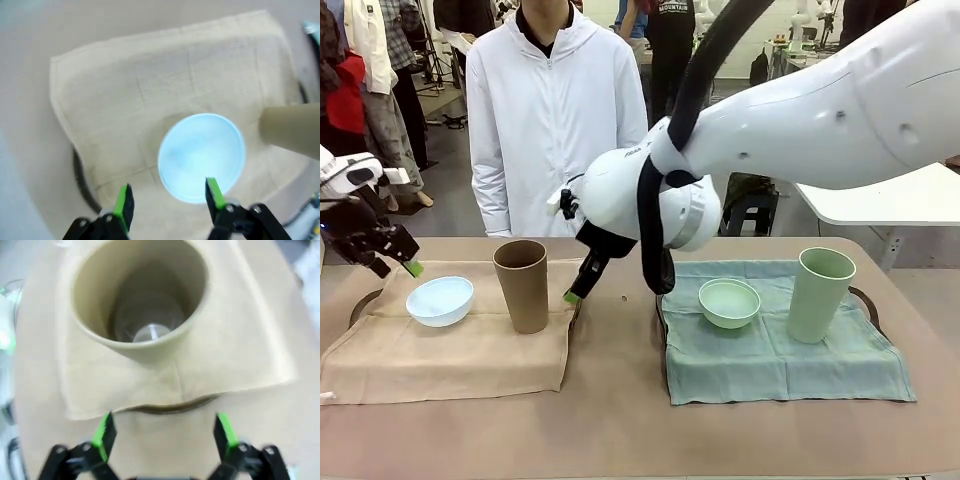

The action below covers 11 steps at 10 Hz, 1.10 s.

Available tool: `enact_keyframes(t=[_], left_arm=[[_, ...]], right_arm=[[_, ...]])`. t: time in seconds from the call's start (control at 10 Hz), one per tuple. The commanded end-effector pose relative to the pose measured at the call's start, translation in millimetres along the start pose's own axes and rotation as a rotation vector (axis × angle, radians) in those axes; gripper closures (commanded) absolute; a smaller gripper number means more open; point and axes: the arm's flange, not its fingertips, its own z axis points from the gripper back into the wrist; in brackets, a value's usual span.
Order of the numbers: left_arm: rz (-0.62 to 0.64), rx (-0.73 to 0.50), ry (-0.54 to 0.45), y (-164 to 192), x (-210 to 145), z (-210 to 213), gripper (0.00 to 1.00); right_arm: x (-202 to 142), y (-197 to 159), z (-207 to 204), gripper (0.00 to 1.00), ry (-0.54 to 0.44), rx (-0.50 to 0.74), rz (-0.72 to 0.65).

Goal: Set up a tray with a mat and arrange the tableware.
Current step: Place the Picnic Bowl and Reusable plastic cup back onto the Handle tray in front of the human's position.

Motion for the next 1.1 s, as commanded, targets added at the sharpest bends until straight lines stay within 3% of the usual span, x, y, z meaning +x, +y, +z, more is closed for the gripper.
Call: enact_keyframes(t=[0.0,0.3,0.4,0.5,0.8,0.9,1.0], left_arm=[[-0.095,0.004,-0.029,-17,-14,34,0.24],[-0.167,0.051,0.003,-49,-8,73,0.24],[-0.175,0.07,0.001,-63,-9,82,0.24],[-0.16,0.091,0.013,-73,-9,90,0.24],[0.085,0.153,0.072,-97,-6,113,0.24],[-0.094,0.114,0.009,-82,-10,97,0.24],[-0.094,0.114,0.009,-82,-10,97,0.24]], right_arm=[[18,30,50,0.0,0.095,-0.09,-0.279],[36,54,122,0.0,0.245,-0.231,-0.631],[43,72,141,0.0,0.355,-0.256,-0.728],[54,82,158,0.0,0.352,-0.298,-0.786],[71,98,189,0.0,0.389,-0.378,-0.878],[49,108,188,0.0,0.38,-0.356,-0.83],[49,108,188,0.0,0.38,-0.356,-0.83]])
